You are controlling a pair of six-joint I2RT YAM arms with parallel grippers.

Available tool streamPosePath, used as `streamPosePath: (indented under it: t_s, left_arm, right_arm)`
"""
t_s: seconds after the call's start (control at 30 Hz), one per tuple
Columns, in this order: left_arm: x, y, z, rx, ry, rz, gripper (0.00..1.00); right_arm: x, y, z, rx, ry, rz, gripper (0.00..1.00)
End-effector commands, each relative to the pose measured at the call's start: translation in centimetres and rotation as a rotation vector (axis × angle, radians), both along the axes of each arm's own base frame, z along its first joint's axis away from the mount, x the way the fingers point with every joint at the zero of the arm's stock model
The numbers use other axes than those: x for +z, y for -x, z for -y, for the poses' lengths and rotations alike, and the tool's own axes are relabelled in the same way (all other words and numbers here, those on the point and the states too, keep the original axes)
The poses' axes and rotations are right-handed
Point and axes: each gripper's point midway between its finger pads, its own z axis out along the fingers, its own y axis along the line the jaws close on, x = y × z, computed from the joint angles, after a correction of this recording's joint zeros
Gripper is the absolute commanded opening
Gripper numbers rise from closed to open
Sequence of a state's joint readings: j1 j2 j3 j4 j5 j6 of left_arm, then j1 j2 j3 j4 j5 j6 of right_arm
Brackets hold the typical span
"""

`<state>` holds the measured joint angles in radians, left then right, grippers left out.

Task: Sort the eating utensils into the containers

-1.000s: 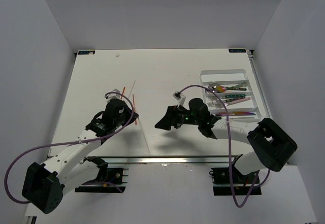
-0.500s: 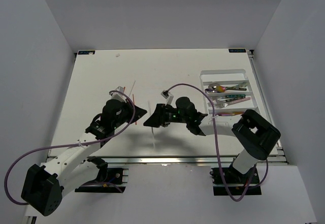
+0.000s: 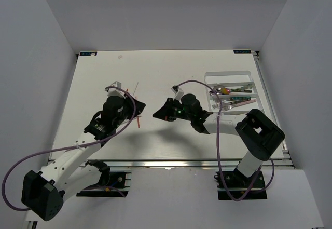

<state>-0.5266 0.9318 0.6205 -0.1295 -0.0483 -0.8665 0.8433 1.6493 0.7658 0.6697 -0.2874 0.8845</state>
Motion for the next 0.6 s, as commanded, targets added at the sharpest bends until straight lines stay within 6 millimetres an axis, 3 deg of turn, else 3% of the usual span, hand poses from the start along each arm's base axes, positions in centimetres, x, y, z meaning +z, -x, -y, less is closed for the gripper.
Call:
streamPosePath:
  t_s: [0.0, 0.03, 0.07, 0.1, 0.13, 0.17, 0.2, 0.23, 0.3, 0.37, 0.43, 0.57]
  left_arm:
    - [0.5, -1.4, -7.8, 0.318, -0.277, -0.002, 0.45]
    - [-1.1, -0.8, -8.8, 0.3, -0.408, -0.071, 0.5]
    - [0.0, -1.3, -9.2, 0.296, -0.469, -0.069, 0.63]
    - [-0.2, -1.4, -10.9, 0.341, -0.574, -0.089, 0.7]
    - [-1.7, -1.1, -11.7, 0.337, -0.67, -0.156, 0.75]
    - [-1.9, -1.3, -11.8, 0.324, -0.709, -0.168, 0.77]
    - [-1.2, -1.8, -12.0, 0.341, -0.726, -0.162, 0.81]
    - [-1.3, -2.0, -11.9, 0.344, -0.727, -0.169, 0.83]
    - [-1.4, -2.6, -11.4, 0.343, -0.697, -0.172, 0.84]
    - [-2.0, -3.2, -11.2, 0.361, -0.683, -0.197, 0.85]
    - [-2.0, -4.0, -10.6, 0.345, -0.672, -0.209, 0.84]
    - [-2.6, -5.9, -10.3, 0.297, -0.727, -0.257, 0.81]
  right_arm:
    - [-1.1, -4.3, 2.1, -0.152, 0.085, 0.024, 0.0]
    - [-2.9, -4.0, 3.0, -0.157, 0.182, -0.012, 0.0]
    - [-2.0, -5.4, 3.1, -0.193, 0.229, 0.046, 0.19]
    - [-2.2, -5.4, 3.3, -0.197, 0.265, 0.054, 0.2]
    - [-2.6, -5.4, 3.9, -0.206, 0.306, 0.047, 0.21]
    - [-2.0, -5.9, 4.5, -0.247, 0.316, 0.067, 0.27]
    - [-1.9, -6.4, 5.1, -0.282, 0.333, 0.085, 0.38]
    - [-1.7, -6.6, 5.5, -0.304, 0.341, 0.091, 0.68]
    - [-1.3, -7.0, 5.8, -0.314, 0.37, 0.103, 0.89]
    - [-2.4, -6.9, 6.1, -0.295, 0.443, 0.083, 0.89]
    - [-1.9, -7.6, 6.0, -0.297, 0.472, 0.096, 0.89]
    - [-3.0, -7.8, 7.4, -0.339, 0.571, 0.054, 0.89]
